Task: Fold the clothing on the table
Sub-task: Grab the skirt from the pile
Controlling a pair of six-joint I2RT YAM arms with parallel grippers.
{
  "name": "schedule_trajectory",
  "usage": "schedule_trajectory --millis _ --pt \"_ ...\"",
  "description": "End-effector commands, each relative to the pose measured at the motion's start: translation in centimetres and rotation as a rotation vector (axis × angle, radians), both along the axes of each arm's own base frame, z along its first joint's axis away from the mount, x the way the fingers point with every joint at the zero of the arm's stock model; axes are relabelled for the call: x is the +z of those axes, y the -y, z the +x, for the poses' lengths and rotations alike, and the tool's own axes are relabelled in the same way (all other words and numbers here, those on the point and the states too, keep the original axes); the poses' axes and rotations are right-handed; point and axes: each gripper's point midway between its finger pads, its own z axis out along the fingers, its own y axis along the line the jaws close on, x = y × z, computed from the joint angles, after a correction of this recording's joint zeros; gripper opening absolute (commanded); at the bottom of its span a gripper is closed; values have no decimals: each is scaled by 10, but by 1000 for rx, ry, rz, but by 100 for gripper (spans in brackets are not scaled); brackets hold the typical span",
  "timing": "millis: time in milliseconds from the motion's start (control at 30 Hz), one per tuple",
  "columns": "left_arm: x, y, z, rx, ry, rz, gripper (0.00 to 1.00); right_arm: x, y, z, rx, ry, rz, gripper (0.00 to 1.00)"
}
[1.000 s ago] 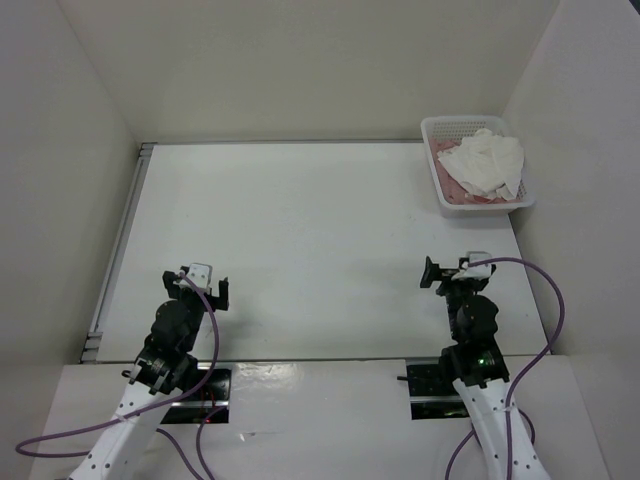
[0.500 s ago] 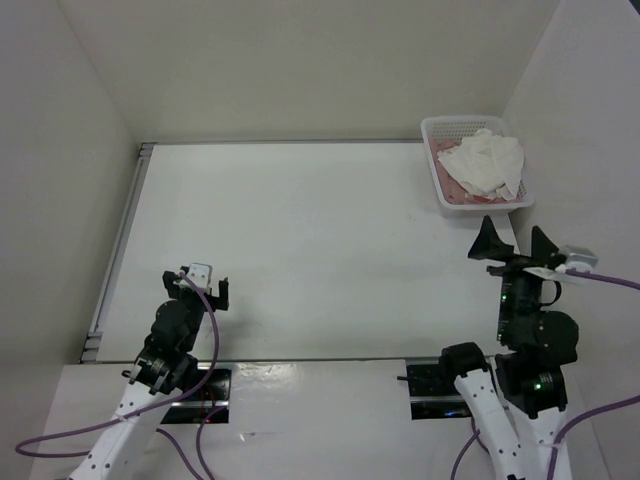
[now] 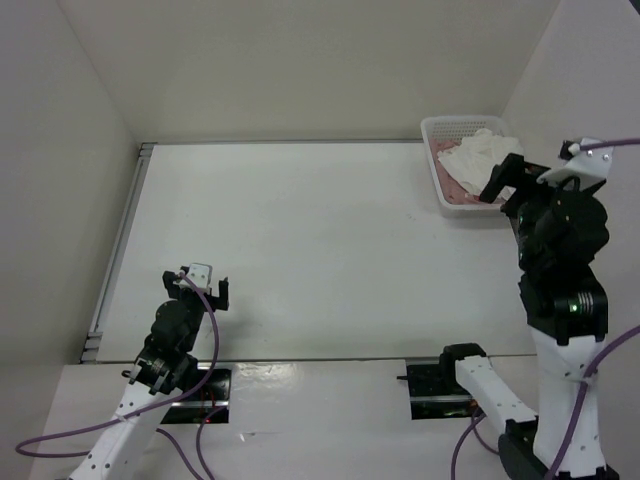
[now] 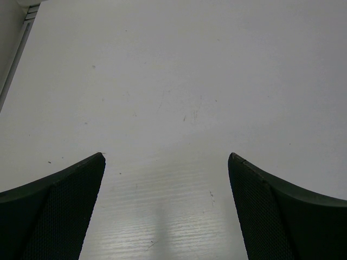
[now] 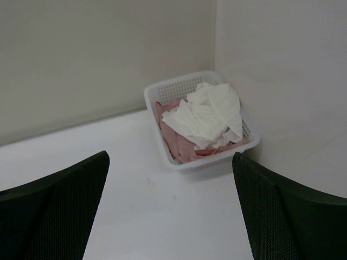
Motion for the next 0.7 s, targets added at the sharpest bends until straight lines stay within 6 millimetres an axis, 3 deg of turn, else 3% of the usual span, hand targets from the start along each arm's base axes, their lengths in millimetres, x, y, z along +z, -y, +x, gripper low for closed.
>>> schedule_trajectory --millis 0,33,100,167,200,233,267,367,533,633,667 --pt "15 0 2 11 105 -60 100 -11 -2 21 57 -191 -95 98" --pt "15 0 2 11 105 -60 100 -4 -1 22 80 -227 -146 98" --pt "15 0 2 11 105 -60 100 -19 8 47 43 -331 -162 98" --pt "15 0 2 11 105 -60 100 -24 14 58 16 -333 -127 98" --pt "15 0 2 11 105 -60 100 -29 12 66 25 -323 -116 98" --pt "15 0 2 11 105 -60 100 -47 11 65 21 -317 -82 98" --pt "15 0 2 11 105 -60 100 -37 3 70 63 -227 -81 98" --pt "15 0 2 11 105 -60 100 -54 -11 67 140 -217 -63 98" --pt "15 0 2 11 105 -60 100 -116 -25 99 252 -389 36 98" --pt "15 0 2 11 105 -60 100 -142 -30 112 285 -478 88 98" --pt "15 0 2 11 105 -60 100 -160 -29 122 288 -542 89 98"
